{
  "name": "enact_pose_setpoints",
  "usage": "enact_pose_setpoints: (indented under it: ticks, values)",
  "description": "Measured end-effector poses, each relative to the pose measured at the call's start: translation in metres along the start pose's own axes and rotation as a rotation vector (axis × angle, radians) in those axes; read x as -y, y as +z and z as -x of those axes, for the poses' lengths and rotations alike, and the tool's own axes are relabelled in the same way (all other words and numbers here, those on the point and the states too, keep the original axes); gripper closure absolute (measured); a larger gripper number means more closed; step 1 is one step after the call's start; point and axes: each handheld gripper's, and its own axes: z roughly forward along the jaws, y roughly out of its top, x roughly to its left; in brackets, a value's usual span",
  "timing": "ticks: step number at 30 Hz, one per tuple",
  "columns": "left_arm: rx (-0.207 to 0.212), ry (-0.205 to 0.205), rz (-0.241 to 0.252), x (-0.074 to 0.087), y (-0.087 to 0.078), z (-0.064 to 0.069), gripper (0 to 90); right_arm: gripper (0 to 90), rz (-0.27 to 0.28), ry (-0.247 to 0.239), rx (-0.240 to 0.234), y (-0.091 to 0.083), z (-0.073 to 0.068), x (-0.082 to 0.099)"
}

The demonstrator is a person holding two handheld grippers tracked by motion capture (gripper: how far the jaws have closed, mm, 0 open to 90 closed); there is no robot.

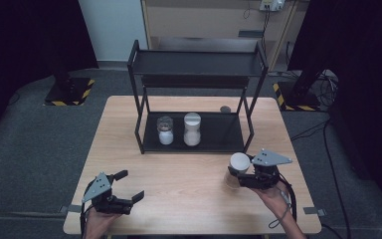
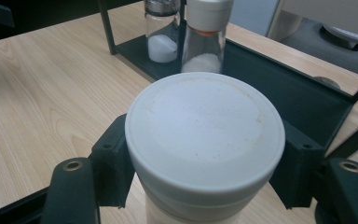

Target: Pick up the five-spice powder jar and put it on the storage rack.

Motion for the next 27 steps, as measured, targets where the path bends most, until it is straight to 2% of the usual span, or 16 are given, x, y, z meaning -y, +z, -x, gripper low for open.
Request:
enact_pose_setpoints:
  ticks: [4,10,27]
  values:
    - [0.0,0.0,-0.002,0.0,0.0,0.0,0.0,34.2,-0.002,-0.011,-0.01,0.008,0.001,-0.011]
    - [0.0,-0.002,0.0,0.0,0.0,-0.001,0.0,34.2,0.002,0.0,-0.015,0.019,0.006,-0.025]
    - [0.0,-0.002,0.003,0.0,-0.001,-0.001,0.0,34.2,0.015,-0.005,0.046,0.042,0.009,-0.064]
